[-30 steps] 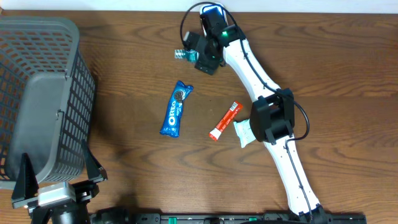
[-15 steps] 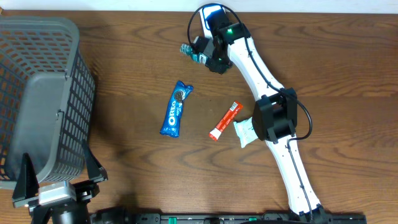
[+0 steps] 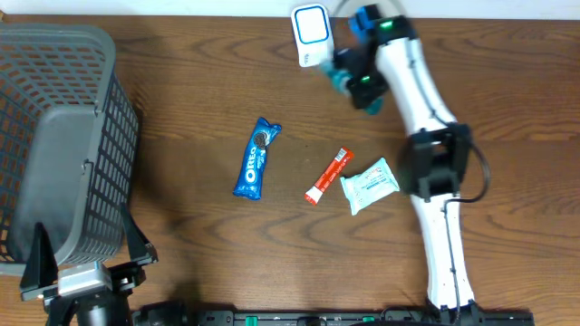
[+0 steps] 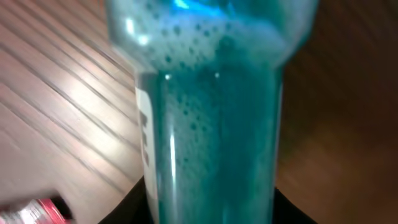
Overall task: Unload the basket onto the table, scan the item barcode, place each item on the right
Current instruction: 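Carry the mouthwash bottle to the right table edge and release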
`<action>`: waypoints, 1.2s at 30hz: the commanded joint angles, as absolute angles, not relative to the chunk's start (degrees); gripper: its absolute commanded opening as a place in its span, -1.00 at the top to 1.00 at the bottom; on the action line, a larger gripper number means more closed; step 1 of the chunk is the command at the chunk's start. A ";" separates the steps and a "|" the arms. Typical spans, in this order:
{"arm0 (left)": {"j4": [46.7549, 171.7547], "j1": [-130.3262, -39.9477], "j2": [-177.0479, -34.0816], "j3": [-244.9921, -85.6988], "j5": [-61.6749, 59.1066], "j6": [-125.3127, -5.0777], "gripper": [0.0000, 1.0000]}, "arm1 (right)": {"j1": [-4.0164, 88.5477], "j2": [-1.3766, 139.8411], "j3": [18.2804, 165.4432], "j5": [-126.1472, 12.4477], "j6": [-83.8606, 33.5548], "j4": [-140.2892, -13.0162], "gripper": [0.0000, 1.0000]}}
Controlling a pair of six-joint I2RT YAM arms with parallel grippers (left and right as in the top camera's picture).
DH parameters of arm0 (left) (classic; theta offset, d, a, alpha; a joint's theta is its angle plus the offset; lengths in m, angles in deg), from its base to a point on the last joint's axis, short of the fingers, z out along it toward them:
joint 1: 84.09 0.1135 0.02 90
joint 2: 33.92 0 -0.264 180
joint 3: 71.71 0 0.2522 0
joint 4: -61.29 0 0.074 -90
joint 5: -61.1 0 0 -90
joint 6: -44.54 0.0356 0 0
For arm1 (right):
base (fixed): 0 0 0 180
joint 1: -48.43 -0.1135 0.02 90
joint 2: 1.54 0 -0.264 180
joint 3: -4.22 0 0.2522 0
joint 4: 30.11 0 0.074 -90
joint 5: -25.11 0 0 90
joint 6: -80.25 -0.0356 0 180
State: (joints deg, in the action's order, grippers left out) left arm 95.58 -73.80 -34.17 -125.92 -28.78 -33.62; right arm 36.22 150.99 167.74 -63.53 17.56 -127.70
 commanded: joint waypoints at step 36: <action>81.07 -74.04 -34.17 -102.81 -23.93 -36.42 -0.96 | 89.66 143.47 154.36 -56.40 4.75 -116.14 -0.99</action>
State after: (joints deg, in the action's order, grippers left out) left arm 85.09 -73.83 -34.28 -107.21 -26.20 -33.62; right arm 91.30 147.78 154.78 -59.99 6.32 -116.22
